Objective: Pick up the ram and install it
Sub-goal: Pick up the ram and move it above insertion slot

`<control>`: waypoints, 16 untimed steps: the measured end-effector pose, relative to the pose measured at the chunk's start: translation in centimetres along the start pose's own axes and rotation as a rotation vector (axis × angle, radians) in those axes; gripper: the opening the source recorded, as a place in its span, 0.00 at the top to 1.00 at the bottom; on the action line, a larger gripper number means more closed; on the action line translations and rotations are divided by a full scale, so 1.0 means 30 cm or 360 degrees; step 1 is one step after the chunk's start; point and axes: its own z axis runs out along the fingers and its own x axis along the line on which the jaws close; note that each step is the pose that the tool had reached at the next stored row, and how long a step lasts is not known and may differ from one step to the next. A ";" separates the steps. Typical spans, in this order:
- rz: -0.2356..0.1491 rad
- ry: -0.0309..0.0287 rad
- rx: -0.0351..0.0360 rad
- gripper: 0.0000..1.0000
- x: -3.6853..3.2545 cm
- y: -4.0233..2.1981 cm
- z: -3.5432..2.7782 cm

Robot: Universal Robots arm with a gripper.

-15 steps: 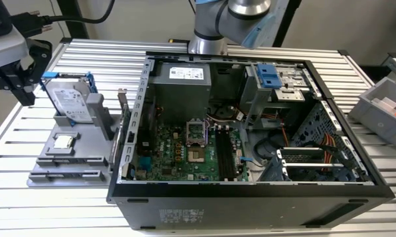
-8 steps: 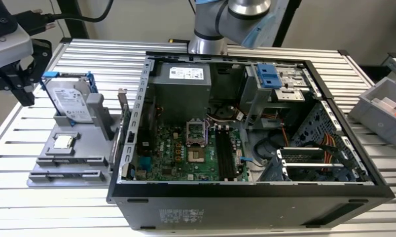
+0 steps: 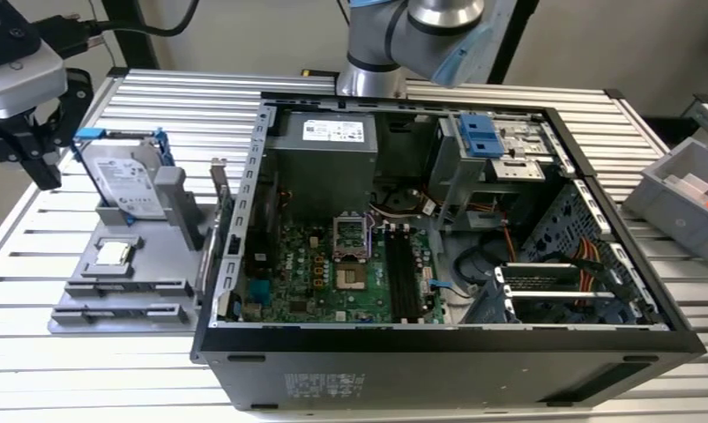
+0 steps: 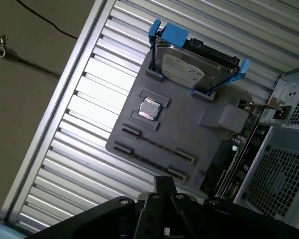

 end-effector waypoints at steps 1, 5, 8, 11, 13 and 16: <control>-0.0013 0.00007 0.0000 1.00 0.000 0.000 0.000; -0.0061 0.00030 0.0001 1.00 0.000 0.000 0.000; -0.0097 0.00046 0.0001 1.00 0.000 0.000 0.000; -0.0139 0.00066 0.0002 1.00 0.000 0.000 0.000; -0.0167 0.00078 0.0002 1.00 0.000 0.000 0.000; -0.0209 0.00099 0.0003 1.00 0.000 0.000 0.000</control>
